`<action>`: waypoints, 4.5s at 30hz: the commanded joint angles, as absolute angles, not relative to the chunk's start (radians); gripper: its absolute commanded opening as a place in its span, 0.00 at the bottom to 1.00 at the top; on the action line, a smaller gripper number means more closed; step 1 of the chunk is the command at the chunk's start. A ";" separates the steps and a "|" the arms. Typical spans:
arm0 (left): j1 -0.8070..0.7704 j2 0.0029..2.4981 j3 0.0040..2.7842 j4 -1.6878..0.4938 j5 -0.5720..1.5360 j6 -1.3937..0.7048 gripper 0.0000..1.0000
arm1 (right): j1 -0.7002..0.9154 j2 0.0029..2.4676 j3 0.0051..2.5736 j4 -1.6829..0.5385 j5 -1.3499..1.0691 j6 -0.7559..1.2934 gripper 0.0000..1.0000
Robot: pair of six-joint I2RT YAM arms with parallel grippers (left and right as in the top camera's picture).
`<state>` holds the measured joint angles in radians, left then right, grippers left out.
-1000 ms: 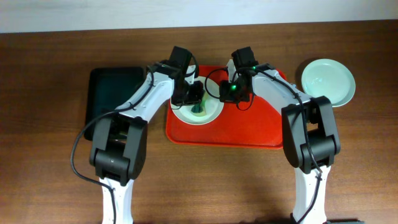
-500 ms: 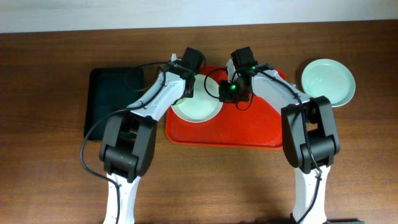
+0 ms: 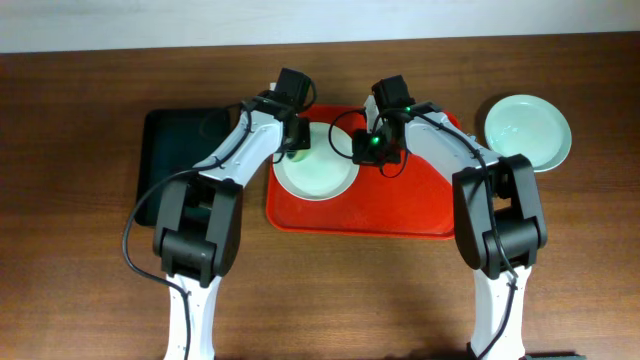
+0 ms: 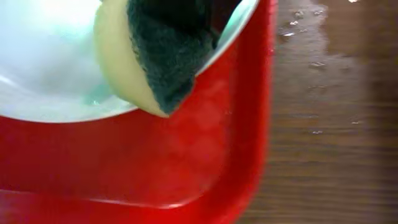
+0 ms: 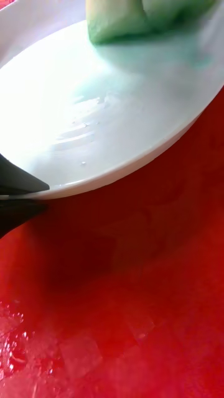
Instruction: Clean dirty plates on tray and stack at the side
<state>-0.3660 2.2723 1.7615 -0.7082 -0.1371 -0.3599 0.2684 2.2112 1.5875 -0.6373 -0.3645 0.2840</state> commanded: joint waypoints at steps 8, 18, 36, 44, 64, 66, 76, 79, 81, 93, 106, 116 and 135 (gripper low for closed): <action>-0.209 1.924 1.757 -0.895 -0.395 -0.434 0.00 | 0.280 2.183 1.848 -0.850 -0.129 0.187 0.04; 0.060 2.144 1.666 -0.881 -0.160 -0.433 0.00 | 0.509 2.158 2.107 -1.106 0.775 0.077 0.04; 0.061 1.981 1.787 -0.982 -0.119 -0.433 0.99 | 0.698 2.160 2.104 -1.122 1.112 -0.323 0.04; 0.061 1.981 1.787 -0.982 -0.119 -0.433 0.99 | 0.175 2.138 2.112 -1.083 -0.002 -0.174 0.04; 0.061 1.981 1.787 -0.982 -0.119 -0.433 0.99 | -0.630 2.352 2.000 -0.971 -0.337 0.088 0.04; 0.061 1.981 1.787 -0.982 -0.119 -0.433 0.99 | -0.592 2.352 2.000 -0.979 -0.184 0.088 0.04; 0.061 1.981 1.787 -0.982 -0.119 -0.433 0.99 | -0.583 2.352 2.000 -1.021 -0.119 0.087 0.71; 0.061 1.981 1.787 -0.982 -0.119 -0.433 0.99 | -0.585 2.331 2.020 -1.061 -0.126 0.088 0.98; 0.061 1.981 1.787 -0.982 -0.119 -0.433 0.99 | -0.582 2.254 2.041 -1.120 -0.126 0.100 0.98; 0.061 1.981 1.787 -0.982 -0.119 -0.433 0.99 | -0.084 1.555 1.931 -1.382 -0.141 0.027 0.99; 0.061 1.981 1.787 -0.982 -0.119 -0.433 0.99 | 0.353 1.478 1.720 -1.412 -0.157 0.026 0.98; 0.060 1.981 1.787 -0.982 -0.119 -0.433 0.99 | 0.345 1.295 1.498 -1.248 -0.029 0.026 0.98; 0.061 1.981 1.787 -0.982 -0.119 -0.433 0.99 | -0.007 0.005 0.257 -0.337 -0.169 0.027 0.98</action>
<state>0.0578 1.9865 1.7786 -0.9833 -0.1219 -0.4335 0.0051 0.0376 0.2852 -0.3611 -0.1600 0.0261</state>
